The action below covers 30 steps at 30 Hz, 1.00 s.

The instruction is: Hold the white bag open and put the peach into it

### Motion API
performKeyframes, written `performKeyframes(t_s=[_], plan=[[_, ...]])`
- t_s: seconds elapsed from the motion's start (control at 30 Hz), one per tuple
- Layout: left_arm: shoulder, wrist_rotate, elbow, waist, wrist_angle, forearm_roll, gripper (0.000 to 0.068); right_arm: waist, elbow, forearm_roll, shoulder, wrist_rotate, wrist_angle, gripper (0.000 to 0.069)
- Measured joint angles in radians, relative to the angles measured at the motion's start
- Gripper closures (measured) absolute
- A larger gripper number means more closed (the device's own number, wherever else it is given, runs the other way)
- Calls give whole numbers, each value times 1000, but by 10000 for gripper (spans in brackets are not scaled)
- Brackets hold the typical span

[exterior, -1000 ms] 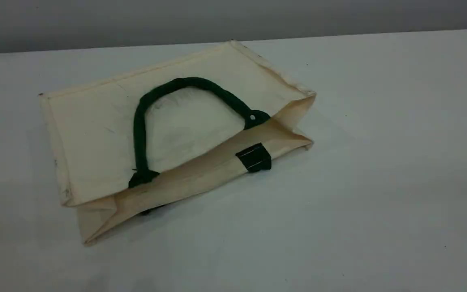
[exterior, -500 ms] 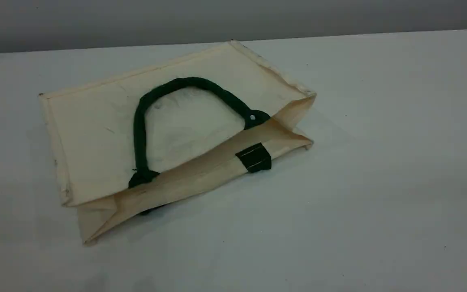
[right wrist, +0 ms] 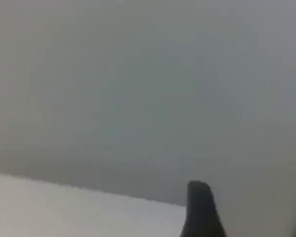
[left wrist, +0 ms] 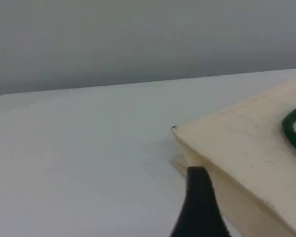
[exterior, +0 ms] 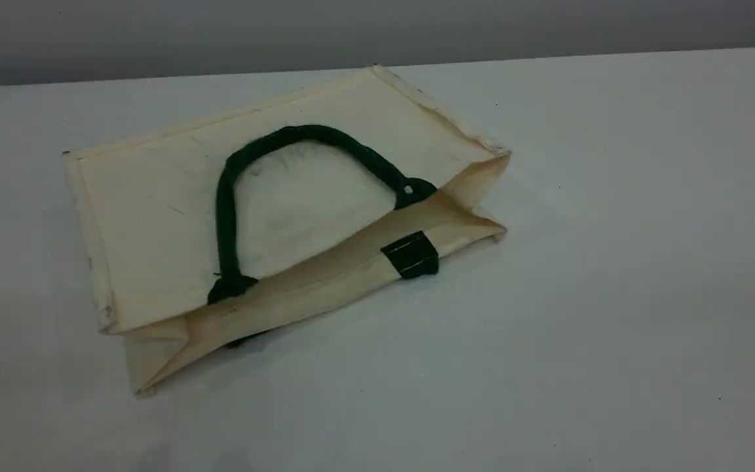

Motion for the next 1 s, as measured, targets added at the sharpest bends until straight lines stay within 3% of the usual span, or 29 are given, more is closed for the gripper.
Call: performKeyframes(t_s=[0.47, 1.0], plan=[[0, 0, 0, 0, 0, 0, 212, 0, 0, 251, 0, 0, 8, 286], [0, 0, 0, 0, 0, 0, 212, 0, 0, -167, 0, 5, 16, 286]])
